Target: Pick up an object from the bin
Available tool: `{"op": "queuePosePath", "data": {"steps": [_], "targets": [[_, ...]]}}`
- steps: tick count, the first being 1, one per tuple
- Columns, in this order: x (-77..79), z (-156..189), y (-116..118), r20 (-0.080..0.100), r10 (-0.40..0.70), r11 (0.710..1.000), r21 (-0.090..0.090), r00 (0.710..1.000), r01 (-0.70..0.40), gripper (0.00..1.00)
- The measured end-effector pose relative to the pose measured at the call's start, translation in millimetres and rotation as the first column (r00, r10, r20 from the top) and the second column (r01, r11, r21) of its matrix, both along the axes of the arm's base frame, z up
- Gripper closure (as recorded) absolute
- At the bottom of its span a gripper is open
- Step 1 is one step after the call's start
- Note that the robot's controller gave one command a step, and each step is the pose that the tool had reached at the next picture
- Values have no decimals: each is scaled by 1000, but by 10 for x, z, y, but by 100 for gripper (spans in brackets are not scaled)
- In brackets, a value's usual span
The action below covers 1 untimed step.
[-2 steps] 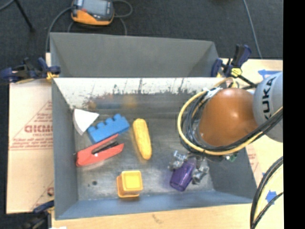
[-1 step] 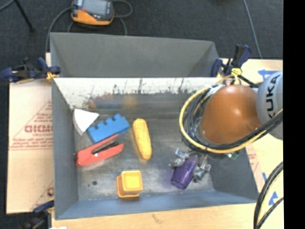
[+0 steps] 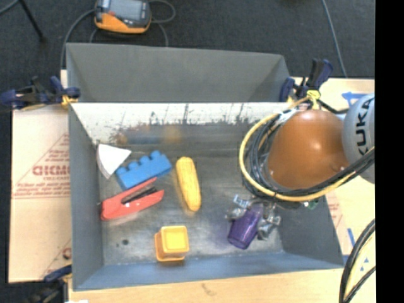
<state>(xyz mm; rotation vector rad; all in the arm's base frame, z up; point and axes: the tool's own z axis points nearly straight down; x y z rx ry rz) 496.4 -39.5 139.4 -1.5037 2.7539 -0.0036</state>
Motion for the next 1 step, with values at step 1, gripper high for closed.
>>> {"op": "queuePosePath", "data": {"steps": [1], "targets": [[-11,92,1,-7,-1,1000,1,1000,1,100]]}}
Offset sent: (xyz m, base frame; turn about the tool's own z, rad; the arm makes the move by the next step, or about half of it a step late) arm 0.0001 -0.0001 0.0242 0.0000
